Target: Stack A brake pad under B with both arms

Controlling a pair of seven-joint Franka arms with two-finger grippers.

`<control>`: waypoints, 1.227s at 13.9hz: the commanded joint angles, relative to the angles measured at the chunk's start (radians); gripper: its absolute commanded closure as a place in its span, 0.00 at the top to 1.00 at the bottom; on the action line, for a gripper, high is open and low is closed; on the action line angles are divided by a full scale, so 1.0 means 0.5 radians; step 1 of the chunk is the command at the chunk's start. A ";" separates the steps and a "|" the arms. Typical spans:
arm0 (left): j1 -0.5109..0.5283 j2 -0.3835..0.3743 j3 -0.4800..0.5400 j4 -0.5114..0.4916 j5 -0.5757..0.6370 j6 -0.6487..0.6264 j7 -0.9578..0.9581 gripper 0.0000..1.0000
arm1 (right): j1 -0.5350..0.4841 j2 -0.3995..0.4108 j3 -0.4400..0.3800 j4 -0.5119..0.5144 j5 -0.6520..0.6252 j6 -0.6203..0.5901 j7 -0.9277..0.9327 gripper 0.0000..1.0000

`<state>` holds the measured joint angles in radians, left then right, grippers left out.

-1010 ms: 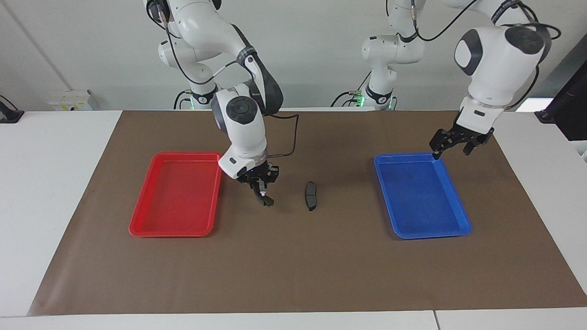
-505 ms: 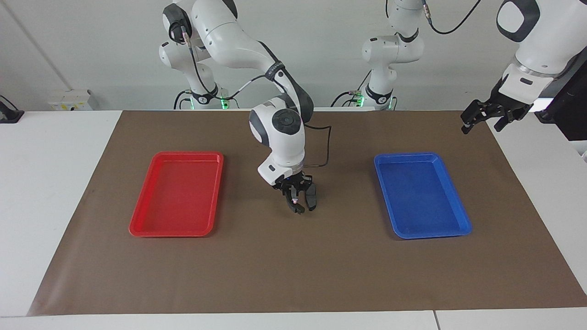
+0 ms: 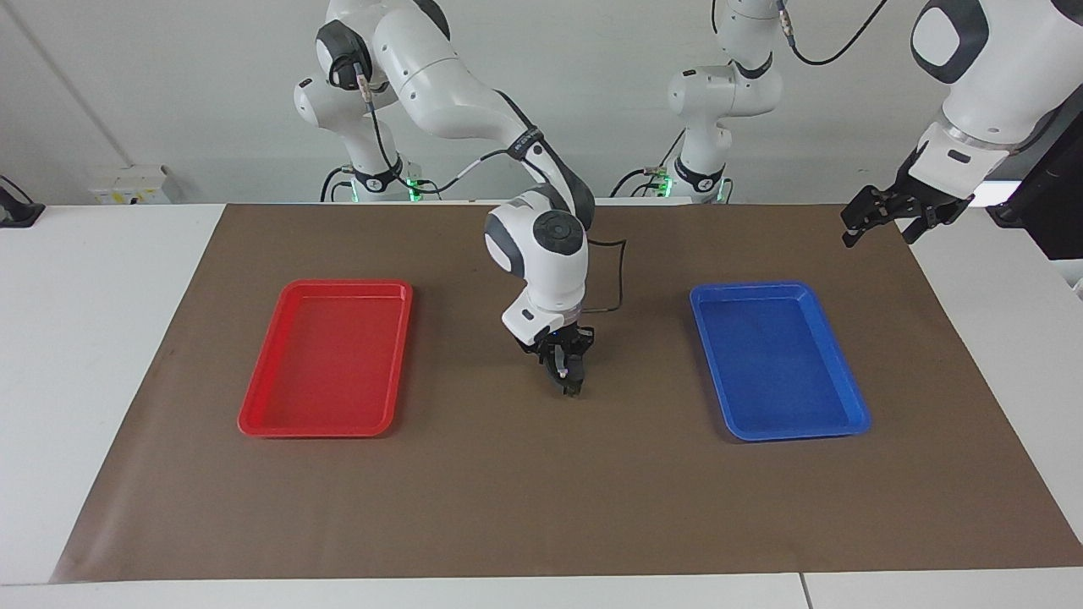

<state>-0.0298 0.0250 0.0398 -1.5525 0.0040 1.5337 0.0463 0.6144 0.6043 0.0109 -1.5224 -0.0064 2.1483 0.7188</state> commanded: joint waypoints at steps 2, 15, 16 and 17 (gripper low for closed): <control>0.001 -0.102 0.003 -0.113 -0.023 -0.027 0.012 1.00 | 0.011 0.058 0.000 0.090 -0.039 0.005 0.056 0.00; -0.011 -0.124 -0.003 -0.162 -0.023 0.016 0.024 1.00 | 0.017 0.052 0.000 0.066 -0.073 0.112 0.093 0.00; -0.008 -0.127 0.000 -0.162 -0.023 0.007 0.018 1.00 | 0.014 0.052 0.000 0.063 -0.073 0.115 0.090 0.00; 0.010 -0.127 0.000 -0.162 -0.023 0.007 0.018 1.00 | 0.014 0.052 0.000 0.060 -0.073 0.115 0.090 0.01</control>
<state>-0.0316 -0.0111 0.0367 -1.6037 0.0017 1.5284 0.0463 0.6202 0.6258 0.0107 -1.5012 -0.0232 2.1933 0.7376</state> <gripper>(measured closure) 0.000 0.568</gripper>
